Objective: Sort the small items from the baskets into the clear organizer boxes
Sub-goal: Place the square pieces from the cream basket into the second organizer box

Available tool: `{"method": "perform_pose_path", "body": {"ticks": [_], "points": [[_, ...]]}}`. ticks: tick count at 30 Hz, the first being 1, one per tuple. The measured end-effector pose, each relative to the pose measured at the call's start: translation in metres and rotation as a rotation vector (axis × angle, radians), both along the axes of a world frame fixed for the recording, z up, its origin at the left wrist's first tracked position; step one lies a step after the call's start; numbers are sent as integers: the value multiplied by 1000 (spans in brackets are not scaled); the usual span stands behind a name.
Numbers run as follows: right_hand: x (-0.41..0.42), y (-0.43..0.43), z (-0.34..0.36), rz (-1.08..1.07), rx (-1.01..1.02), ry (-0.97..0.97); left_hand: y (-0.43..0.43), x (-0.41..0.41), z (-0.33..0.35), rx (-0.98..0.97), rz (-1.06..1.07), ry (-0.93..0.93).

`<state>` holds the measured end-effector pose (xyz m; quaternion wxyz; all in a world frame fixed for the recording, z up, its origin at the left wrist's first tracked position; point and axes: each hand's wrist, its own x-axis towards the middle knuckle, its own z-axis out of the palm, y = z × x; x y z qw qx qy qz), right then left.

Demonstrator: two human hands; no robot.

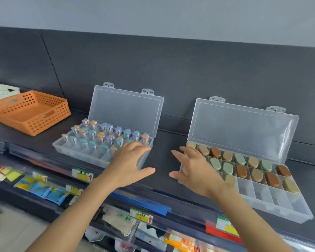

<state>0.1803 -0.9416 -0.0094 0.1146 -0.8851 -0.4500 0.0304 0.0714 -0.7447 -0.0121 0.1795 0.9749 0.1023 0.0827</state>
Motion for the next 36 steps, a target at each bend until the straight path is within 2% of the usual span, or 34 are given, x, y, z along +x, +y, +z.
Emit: {"method": "perform_pose_path", "body": {"ticks": [9,20,28,36], "points": [[-87,134,11,167,21,-37,122,-117,3,2,136,-9],[-187,311,2,362,35,33,251,-258,-9,-23,379,-53],[-224,431,-1,513,84,46,337,-304,-14,19,504,-33],[-220,583,4,588,174,53,464,-315,-6,48,590,12]]}}
